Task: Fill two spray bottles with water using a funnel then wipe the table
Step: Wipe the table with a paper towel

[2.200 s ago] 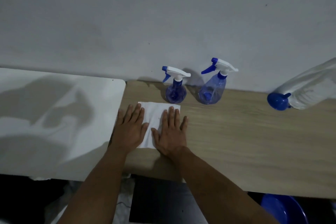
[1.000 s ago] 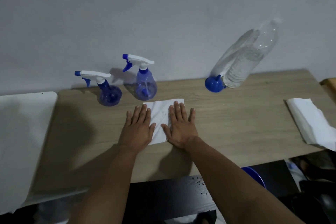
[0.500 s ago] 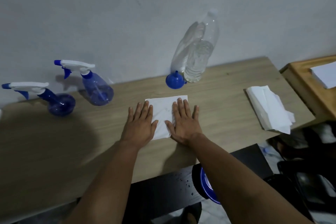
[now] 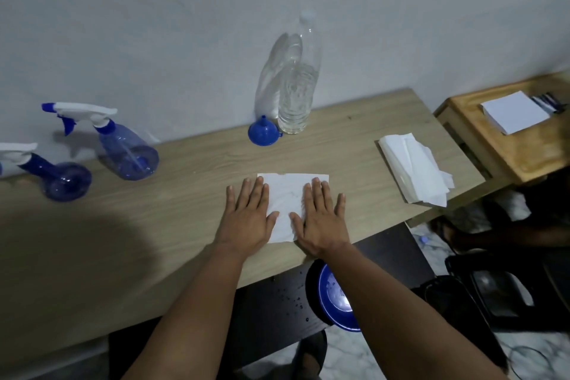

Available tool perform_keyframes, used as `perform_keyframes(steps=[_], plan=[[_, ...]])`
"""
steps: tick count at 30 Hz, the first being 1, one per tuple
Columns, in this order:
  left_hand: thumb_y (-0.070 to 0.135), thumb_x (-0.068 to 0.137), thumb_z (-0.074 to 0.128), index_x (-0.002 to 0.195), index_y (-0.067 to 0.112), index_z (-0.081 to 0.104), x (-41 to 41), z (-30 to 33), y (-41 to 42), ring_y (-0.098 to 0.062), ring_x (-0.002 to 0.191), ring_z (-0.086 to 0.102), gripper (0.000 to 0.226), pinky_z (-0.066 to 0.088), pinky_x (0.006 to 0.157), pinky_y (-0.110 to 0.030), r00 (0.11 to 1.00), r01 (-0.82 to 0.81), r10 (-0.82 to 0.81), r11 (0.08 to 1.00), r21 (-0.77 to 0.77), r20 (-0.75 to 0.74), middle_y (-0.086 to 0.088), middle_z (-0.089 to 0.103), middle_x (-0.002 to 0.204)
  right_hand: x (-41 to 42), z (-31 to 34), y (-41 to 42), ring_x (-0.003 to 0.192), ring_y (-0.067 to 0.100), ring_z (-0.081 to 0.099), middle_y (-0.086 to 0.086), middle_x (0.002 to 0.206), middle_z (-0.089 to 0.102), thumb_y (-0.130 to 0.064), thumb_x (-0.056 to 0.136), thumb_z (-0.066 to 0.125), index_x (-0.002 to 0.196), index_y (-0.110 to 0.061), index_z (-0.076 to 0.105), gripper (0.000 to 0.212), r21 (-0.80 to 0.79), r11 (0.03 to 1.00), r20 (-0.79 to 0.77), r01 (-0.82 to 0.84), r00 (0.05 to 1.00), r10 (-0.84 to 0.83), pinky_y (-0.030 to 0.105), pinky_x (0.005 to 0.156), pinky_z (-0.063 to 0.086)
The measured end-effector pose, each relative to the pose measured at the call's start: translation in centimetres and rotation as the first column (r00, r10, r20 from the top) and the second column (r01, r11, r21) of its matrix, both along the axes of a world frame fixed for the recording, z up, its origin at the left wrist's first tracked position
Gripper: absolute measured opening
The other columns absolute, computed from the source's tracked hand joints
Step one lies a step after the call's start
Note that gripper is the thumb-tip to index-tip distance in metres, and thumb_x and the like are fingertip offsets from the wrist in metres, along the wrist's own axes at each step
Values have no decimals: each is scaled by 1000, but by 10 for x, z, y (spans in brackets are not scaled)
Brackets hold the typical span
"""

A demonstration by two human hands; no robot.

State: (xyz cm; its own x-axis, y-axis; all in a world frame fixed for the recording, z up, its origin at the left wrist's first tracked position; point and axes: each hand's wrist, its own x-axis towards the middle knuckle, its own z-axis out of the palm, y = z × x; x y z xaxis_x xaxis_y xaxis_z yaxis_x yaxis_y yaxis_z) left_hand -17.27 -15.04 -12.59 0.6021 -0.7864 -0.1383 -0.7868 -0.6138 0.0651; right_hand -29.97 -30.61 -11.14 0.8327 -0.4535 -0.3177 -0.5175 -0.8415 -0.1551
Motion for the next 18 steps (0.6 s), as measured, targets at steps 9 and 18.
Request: perform_keyframes(steps=[9,18], plan=[[62,101,5,161,12,7,-23,4,28,-27,157,-7,78,-1,122,-63,1000,12,-13,1000,25,18,-5,0,171,-22,0,43,157,32,-31,16,171,-28,-60,105,9,164,-7,-17,84,-34,999,-29,21,999,-22,59,129,-9],[63,101,7,161,12,8,-2,8,112,-30,157,0,79,0,121,-64,998,-55,54,998,42,17,-4,4,171,-2,-2,118,157,35,-30,18,171,-27,-61,105,6,165,-8,-16,83,-52,998,-31,19,999,-21,61,128,-11]])
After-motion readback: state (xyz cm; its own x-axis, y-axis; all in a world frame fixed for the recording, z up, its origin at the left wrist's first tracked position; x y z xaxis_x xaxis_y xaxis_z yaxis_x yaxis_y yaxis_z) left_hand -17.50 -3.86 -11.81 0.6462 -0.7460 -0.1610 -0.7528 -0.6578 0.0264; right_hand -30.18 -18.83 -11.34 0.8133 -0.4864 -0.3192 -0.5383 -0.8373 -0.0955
